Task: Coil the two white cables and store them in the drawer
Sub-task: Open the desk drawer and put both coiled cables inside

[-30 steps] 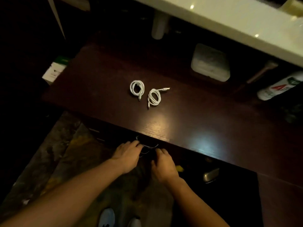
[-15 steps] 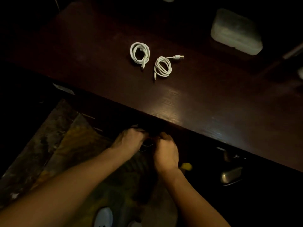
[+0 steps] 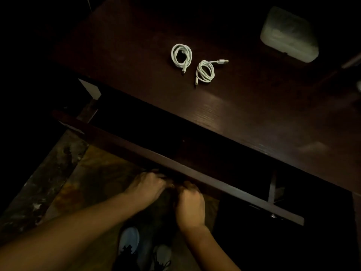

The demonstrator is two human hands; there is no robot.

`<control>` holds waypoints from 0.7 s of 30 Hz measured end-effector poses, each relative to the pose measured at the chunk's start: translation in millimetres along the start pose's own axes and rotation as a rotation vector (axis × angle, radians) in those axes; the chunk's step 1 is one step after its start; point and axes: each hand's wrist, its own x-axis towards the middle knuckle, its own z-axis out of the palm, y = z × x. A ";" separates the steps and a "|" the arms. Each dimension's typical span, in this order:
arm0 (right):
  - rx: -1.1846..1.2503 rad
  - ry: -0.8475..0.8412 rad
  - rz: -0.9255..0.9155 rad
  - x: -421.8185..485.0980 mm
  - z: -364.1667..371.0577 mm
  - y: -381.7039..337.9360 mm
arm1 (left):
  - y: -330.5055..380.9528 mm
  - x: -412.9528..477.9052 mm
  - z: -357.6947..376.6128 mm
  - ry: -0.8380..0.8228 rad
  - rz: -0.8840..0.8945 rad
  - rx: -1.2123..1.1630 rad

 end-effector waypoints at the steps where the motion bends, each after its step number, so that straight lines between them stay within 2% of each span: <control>1: 0.020 -0.012 0.005 -5.2 0.2 -1.9 | 4.5 -4.6 -2.6 -0.028 -0.022 -0.011; 5: 0.038 -0.100 0.019 -22.2 2.5 -8.1 | 10.9 -22.7 5.1 -0.230 -0.080 0.045; 8: 0.020 -0.174 0.023 -32.4 6.7 -11.1 | 4.2 -34.5 17.9 -0.221 -0.097 -0.004; 14: 0.029 -0.202 0.031 -41.5 9.9 -11.2 | 7.1 -46.5 16.9 -0.201 -0.063 -0.038; 18: 0.087 -0.280 0.032 -49.8 -3.6 -11.6 | 10.4 -48.7 -12.7 -0.261 -0.009 0.003; 21: 0.100 -0.294 -0.033 -63.7 -35.5 -13.4 | 18.6 -53.6 -55.7 -0.319 0.009 0.049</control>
